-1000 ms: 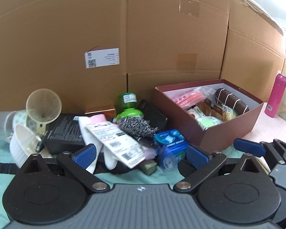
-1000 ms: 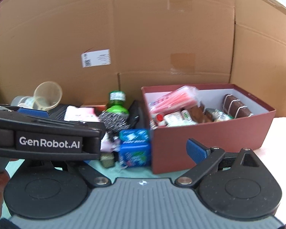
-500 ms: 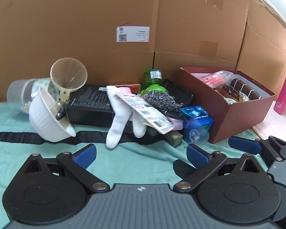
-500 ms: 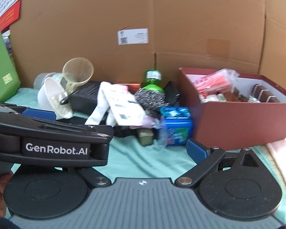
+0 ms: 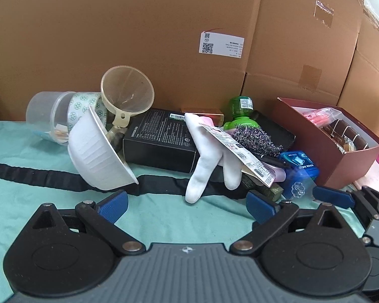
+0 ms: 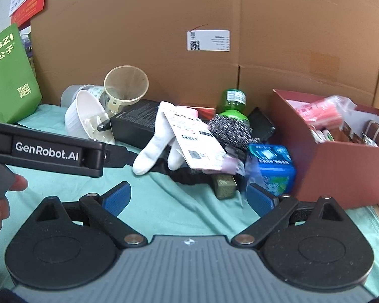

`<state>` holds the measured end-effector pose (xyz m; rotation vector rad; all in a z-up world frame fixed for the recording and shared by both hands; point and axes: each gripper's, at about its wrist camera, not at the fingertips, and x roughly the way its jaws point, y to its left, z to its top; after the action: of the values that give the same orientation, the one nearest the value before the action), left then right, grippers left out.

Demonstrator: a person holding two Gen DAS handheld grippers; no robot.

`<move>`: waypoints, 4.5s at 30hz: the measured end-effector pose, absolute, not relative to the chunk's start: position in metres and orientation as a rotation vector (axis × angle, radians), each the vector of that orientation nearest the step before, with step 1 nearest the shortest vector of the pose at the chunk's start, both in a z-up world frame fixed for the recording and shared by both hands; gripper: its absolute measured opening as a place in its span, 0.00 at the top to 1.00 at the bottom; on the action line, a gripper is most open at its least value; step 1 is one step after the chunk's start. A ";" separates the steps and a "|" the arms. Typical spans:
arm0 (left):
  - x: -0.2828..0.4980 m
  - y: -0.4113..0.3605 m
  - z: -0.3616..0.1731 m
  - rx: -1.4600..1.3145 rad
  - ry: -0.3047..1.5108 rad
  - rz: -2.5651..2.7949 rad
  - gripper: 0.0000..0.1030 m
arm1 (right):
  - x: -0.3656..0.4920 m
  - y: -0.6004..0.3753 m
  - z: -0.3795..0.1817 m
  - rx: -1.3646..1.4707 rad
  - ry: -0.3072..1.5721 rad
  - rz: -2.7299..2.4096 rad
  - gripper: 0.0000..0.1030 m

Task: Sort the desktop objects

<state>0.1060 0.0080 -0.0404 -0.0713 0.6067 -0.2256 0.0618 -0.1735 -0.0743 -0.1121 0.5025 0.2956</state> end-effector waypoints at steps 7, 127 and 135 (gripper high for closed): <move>0.133 0.001 -0.039 -0.129 0.631 -0.355 0.15 | 0.082 -0.154 -0.077 -0.271 0.451 0.265 0.23; 0.158 -0.226 0.026 0.096 0.476 -0.589 0.03 | 0.114 -0.347 -0.038 -0.032 0.336 -0.086 0.07; 0.132 -0.184 0.020 0.060 0.517 -0.506 0.03 | 0.071 -0.319 -0.030 -0.042 0.334 -0.038 0.07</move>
<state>0.1319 -0.1842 0.0203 0.0596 0.5175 -0.5064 0.0705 -0.3185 -0.0295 -0.0420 0.3339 -0.0377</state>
